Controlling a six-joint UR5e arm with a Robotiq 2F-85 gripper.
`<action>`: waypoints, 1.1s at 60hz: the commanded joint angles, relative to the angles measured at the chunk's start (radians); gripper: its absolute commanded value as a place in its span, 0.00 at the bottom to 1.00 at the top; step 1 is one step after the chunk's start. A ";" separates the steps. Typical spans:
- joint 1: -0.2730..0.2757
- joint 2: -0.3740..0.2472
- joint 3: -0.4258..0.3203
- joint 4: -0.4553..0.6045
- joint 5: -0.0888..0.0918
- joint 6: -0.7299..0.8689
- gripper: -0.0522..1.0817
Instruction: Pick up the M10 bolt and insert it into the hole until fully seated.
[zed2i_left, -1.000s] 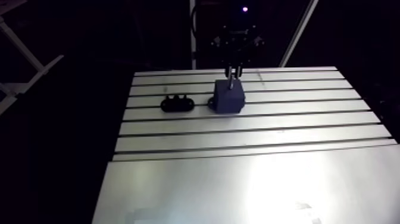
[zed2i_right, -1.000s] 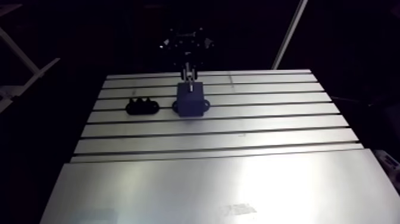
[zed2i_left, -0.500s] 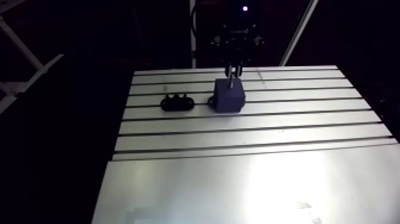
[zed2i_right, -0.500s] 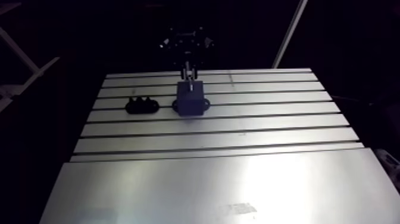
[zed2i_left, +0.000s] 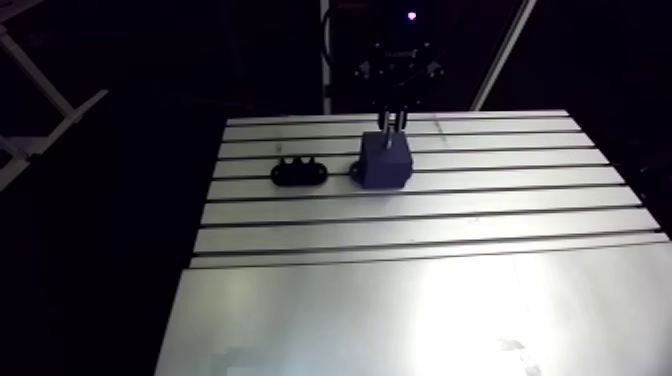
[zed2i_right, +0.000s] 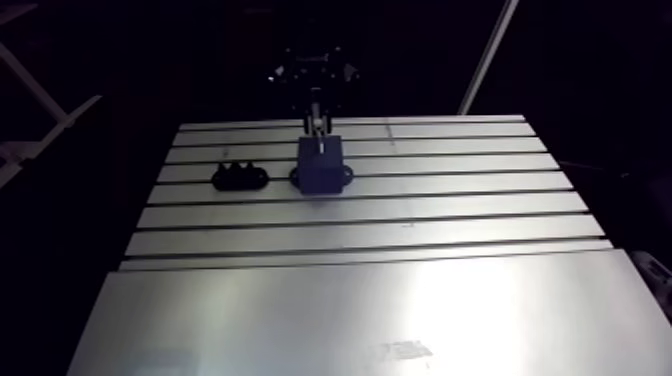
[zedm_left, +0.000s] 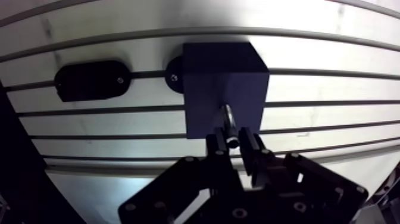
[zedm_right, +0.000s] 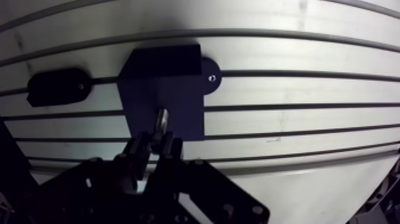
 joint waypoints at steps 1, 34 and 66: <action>0.001 0.000 0.002 0.000 0.000 0.000 1.00; -0.004 0.000 0.012 0.000 0.000 0.000 1.00; -0.004 0.002 0.015 -0.001 0.000 0.003 0.98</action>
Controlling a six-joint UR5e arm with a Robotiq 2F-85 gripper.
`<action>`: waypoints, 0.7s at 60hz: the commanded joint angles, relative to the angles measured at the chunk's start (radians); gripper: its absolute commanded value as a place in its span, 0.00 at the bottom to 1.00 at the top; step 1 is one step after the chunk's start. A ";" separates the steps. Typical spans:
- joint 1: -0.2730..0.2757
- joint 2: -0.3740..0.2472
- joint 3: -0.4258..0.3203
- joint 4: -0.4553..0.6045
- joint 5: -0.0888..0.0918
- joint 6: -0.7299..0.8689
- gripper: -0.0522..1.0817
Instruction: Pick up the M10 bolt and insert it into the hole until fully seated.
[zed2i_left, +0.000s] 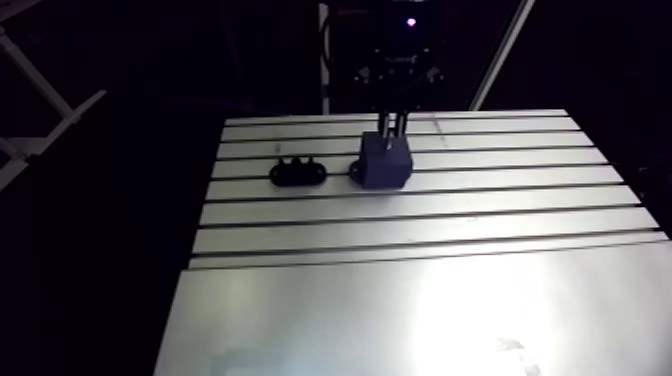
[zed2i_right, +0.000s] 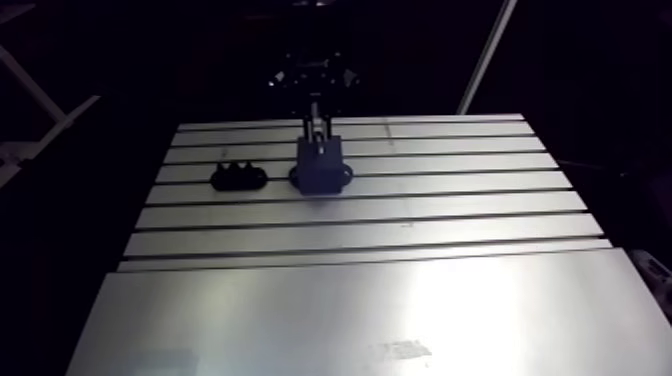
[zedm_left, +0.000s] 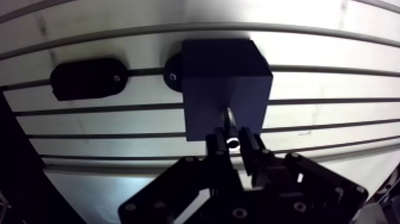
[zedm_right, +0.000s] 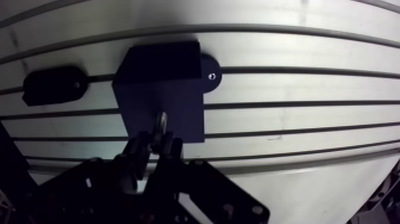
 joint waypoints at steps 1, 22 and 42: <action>0.000 0.000 0.003 -0.001 0.000 0.001 0.98; 0.000 0.008 0.011 -0.050 -0.002 0.000 0.74; 0.000 0.008 0.011 -0.051 -0.002 -0.002 0.06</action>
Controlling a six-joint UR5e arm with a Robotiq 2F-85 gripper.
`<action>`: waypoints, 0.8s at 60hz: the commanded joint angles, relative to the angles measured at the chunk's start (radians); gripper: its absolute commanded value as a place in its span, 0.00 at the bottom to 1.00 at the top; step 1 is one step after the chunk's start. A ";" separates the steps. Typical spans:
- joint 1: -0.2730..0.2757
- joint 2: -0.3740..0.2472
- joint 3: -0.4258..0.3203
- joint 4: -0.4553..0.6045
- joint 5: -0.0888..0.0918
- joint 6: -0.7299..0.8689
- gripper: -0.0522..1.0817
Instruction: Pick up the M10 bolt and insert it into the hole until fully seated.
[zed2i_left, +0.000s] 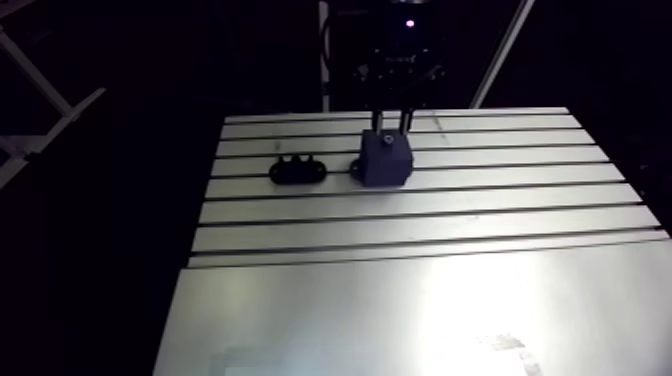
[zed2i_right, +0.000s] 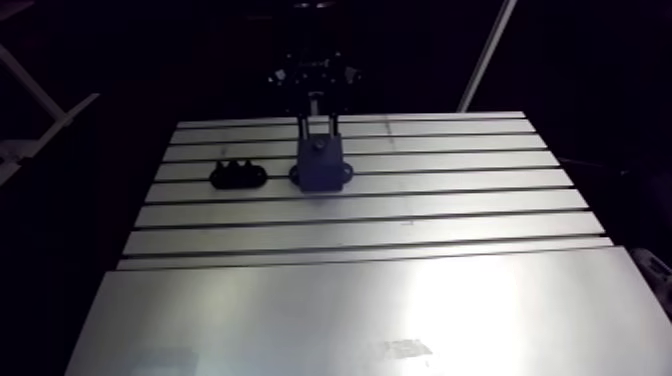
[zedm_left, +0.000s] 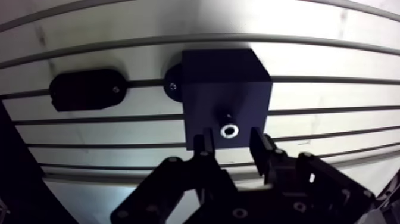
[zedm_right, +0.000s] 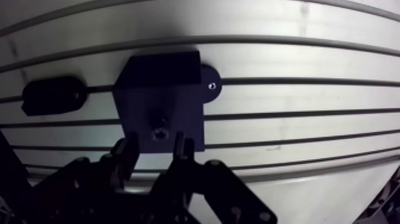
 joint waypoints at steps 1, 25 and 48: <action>0.000 0.000 0.001 -0.005 0.000 -0.001 0.06; -0.002 -0.002 -0.010 -0.012 0.001 -0.001 0.05; 0.009 -0.019 -0.171 0.219 0.012 0.002 0.05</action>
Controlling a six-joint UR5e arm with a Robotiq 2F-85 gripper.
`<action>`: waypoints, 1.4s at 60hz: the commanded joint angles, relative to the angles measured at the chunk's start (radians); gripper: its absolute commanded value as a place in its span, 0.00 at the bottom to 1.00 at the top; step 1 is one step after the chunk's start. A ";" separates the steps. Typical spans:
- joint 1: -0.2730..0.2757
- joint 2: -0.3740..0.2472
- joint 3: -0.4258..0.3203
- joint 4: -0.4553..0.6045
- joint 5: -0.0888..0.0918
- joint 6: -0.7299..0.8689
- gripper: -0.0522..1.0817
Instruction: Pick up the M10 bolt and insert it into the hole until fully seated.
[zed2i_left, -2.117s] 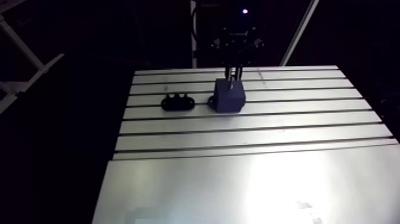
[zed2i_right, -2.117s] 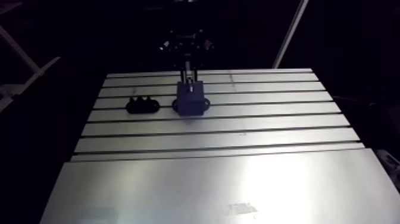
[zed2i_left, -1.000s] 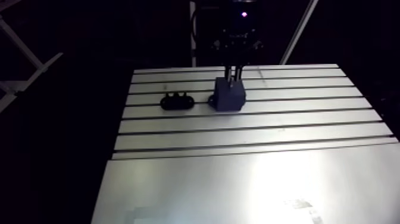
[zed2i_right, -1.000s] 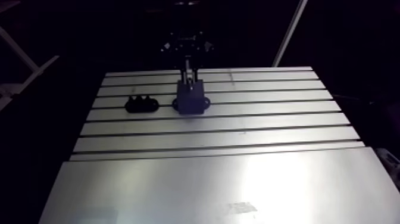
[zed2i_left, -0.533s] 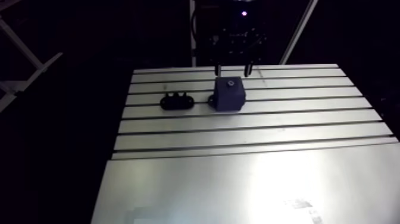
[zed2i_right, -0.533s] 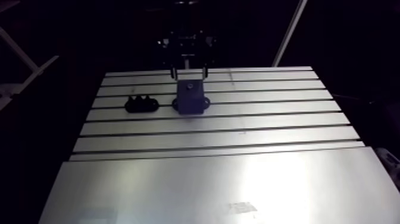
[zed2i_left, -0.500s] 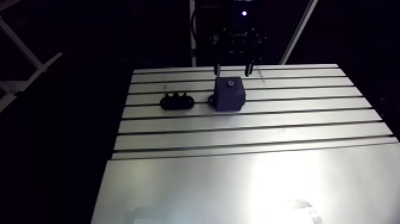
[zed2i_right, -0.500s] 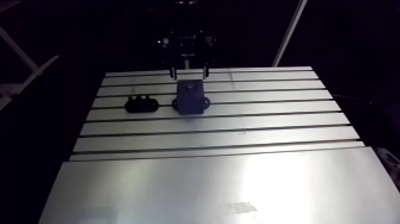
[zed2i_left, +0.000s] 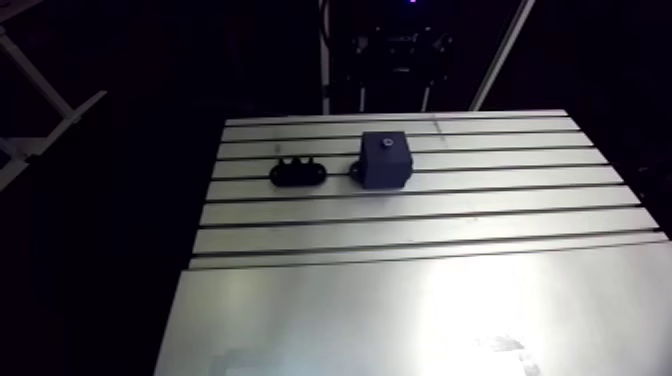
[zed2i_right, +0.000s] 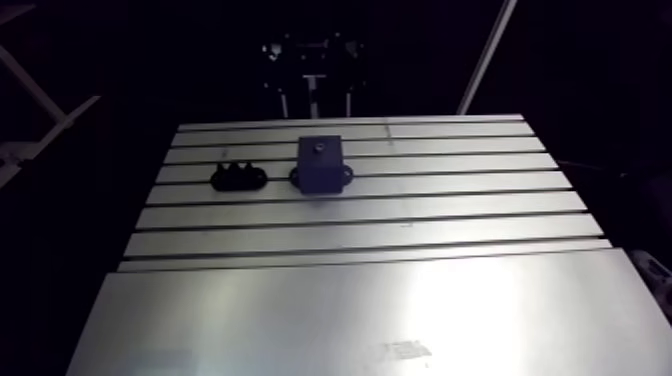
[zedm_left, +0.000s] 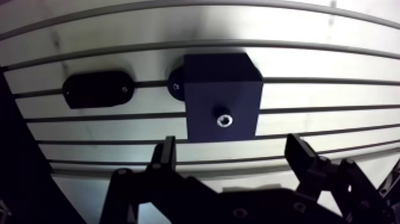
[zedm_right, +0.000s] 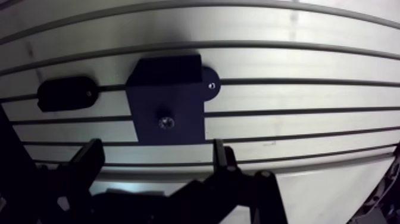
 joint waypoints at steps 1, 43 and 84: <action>0.010 -0.013 -0.118 0.183 0.004 0.002 0.05; 0.073 -0.217 -0.190 0.321 0.003 -0.030 0.05; 0.074 -0.358 -0.177 0.285 0.010 -0.015 0.05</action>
